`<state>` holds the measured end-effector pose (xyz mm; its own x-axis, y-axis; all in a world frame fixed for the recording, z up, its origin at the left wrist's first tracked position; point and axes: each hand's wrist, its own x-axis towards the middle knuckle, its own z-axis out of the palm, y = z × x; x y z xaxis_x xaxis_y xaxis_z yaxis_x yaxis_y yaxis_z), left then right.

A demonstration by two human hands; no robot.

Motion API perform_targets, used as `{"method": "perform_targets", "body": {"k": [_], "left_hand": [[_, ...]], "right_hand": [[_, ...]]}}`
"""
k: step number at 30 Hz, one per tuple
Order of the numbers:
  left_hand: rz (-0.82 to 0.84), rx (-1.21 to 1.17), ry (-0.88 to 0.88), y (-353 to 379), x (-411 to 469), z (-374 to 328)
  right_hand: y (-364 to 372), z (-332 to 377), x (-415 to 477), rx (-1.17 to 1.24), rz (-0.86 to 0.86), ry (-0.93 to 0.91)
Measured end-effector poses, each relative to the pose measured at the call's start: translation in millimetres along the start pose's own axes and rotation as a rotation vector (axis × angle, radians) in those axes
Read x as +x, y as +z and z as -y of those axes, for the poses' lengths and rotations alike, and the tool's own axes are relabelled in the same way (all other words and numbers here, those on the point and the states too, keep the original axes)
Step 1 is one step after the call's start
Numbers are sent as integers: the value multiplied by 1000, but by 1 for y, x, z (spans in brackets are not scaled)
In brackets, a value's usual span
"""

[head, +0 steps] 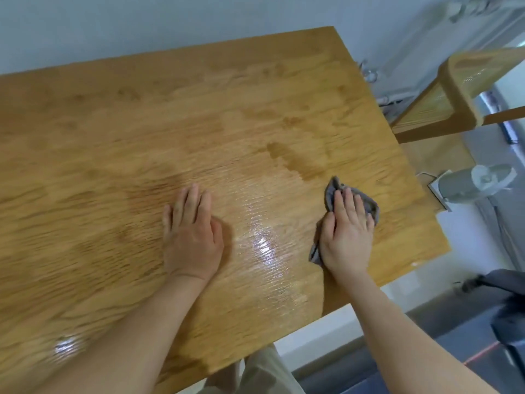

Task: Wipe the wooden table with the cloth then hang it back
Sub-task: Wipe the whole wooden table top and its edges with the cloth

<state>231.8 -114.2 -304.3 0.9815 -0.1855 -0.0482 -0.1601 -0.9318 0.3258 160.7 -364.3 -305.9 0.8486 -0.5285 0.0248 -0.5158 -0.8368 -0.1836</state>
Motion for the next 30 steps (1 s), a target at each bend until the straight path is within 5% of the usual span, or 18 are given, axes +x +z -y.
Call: {"method": "perform_targets", "body": {"k": [3, 7, 11, 17, 24, 30], "left_hand": [[4, 13, -4, -1, 2, 0], [-6, -2, 1, -3, -1, -1], [-7, 17, 10, -3, 0, 0], [23, 63, -9, -2, 4, 0], [19, 53, -45, -6, 7, -10], [-24, 39, -108, -13, 74, -28]], "right_hand": [[7, 45, -4, 11, -19, 173], [14, 108, -52, 60, 144, -446], [4, 51, -24, 28, 219, -828], [-4, 31, 56, -21, 187, -557], [10, 84, 96, -2, 255, -1016], [16, 101, 135, 34, 259, -1116]]}}
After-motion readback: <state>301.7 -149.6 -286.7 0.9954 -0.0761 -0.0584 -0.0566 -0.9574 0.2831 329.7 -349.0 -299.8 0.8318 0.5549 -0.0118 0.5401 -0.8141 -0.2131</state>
